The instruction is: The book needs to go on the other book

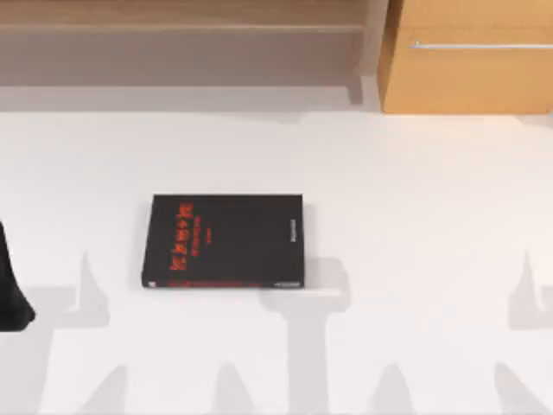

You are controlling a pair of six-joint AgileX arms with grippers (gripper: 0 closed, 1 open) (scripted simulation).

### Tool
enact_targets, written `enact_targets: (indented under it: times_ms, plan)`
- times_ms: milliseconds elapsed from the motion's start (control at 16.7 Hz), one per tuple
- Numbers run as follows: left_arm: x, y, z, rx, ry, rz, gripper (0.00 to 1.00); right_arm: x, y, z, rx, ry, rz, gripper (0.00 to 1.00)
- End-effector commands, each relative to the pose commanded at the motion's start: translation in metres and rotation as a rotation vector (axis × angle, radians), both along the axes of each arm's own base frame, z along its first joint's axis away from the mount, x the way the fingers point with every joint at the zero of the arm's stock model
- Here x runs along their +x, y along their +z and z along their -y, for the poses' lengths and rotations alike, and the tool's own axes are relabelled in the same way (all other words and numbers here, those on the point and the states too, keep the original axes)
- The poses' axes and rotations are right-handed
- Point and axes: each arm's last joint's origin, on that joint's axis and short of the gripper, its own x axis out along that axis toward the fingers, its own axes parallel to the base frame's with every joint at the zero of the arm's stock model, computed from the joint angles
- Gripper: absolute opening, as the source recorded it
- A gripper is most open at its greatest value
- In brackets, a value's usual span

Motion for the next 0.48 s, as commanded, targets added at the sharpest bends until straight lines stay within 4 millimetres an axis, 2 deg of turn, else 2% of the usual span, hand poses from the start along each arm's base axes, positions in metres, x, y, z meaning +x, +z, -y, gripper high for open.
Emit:
enact_targets:
  times_ms: [120,240,360,480]
  plan:
    - [0.000,0.000,0.000,0.000,0.000,0.000,1.00,0.000,0.000,0.000,0.000,0.000,0.000,1.00]
    - [0.000,0.000,0.000,0.000,0.000,0.000,1.00,0.000,0.010,0.001,-0.002,-0.008,0.023,1.00]
    - [0.000,0.000,0.000,0.000,0.000,0.000,1.00,0.002,0.032,0.003,-0.007,-0.025,0.066,1.00]
    - [0.000,0.000,0.000,0.000,0.000,0.000,1.00,0.007,0.063,0.007,-0.016,-0.046,0.116,1.00]
